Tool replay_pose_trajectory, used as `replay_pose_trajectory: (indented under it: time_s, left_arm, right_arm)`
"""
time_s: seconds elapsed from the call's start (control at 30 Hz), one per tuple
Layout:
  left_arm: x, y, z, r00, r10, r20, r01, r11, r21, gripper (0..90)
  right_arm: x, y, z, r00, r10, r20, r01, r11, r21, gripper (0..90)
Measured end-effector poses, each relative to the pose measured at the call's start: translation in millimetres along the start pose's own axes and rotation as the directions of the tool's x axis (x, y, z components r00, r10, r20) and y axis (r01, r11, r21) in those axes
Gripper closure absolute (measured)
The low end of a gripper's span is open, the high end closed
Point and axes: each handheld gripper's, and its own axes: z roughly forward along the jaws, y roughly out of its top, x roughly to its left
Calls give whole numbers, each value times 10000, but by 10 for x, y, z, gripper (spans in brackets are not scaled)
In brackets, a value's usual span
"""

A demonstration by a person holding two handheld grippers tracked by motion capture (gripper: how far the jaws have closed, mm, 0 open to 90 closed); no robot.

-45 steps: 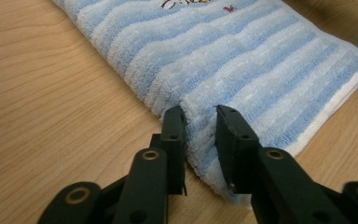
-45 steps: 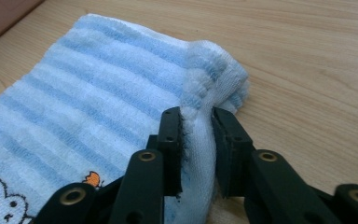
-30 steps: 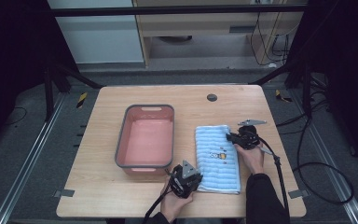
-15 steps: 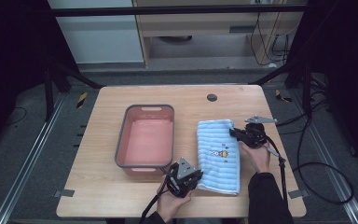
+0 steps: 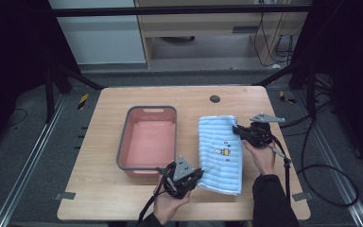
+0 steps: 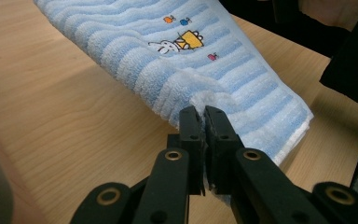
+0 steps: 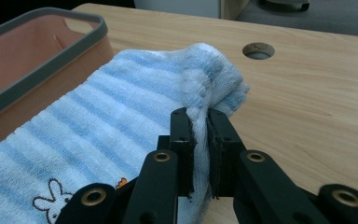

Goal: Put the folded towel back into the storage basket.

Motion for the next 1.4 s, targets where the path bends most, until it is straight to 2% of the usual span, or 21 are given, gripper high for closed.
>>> replay_pose_trajectory:
  time_s: [0.43, 0.77, 1.07, 1.4]
  left_arm:
    - [20, 166, -208, 9996, 272, -71, -275, 9988, -417, 864]
    - [95, 303, -428, 9978, 472, -457, -506, 9956, -784, 864]
    - [184, 377, -591, 9967, 464, -662, -536, 9924, -1106, 864]
    - [321, 402, -704, 9958, 247, -881, -365, 9901, -1355, 863]
  right_arm:
    - [156, 200, -161, 9995, -284, 157, 293, 9977, -611, 825]
    - [320, 432, -207, 9993, -362, 47, 365, 9944, -989, 826]
    - [497, 694, -212, 9983, -577, -10, 572, 9907, -1233, 826]
    - [602, 834, -158, 9966, -823, 59, 824, 9891, -1221, 827]
